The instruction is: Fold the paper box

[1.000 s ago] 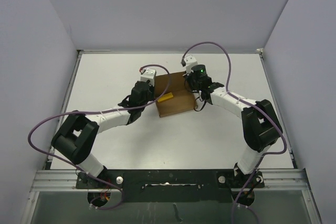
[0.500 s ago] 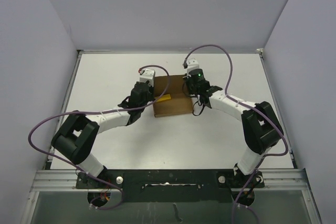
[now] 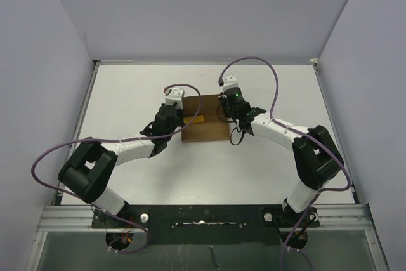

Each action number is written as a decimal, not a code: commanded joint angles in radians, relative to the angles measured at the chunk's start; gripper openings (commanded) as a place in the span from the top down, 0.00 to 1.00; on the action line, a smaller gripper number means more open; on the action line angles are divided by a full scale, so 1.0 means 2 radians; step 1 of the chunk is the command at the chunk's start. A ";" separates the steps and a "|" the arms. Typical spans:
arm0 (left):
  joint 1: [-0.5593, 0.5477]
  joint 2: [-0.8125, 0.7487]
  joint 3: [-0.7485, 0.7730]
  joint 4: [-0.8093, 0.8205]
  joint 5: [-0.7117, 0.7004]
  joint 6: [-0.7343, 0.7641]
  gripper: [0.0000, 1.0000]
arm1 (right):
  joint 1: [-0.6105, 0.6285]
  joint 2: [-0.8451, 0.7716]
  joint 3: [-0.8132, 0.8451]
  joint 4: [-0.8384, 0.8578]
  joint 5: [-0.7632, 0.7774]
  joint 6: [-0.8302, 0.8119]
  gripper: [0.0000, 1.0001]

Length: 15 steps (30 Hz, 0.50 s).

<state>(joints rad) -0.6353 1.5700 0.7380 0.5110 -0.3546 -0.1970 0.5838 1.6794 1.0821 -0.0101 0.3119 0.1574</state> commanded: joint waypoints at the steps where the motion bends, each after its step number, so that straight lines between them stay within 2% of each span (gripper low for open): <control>1: -0.005 -0.032 -0.003 0.016 0.058 -0.007 1.00 | 0.040 0.014 0.020 0.069 -0.030 -0.001 0.99; 8: 0.023 -0.033 0.007 0.017 0.078 -0.007 1.00 | 0.040 0.049 0.048 0.143 -0.003 -0.075 1.00; 15: 0.030 -0.015 0.015 0.021 0.093 -0.010 1.00 | 0.035 0.087 0.084 0.165 -0.018 -0.136 1.00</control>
<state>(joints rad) -0.5591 1.5517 0.7246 0.5045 -0.3176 -0.1967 0.6205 1.8313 1.1873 0.1921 0.3679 -0.0277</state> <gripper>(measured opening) 0.010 0.054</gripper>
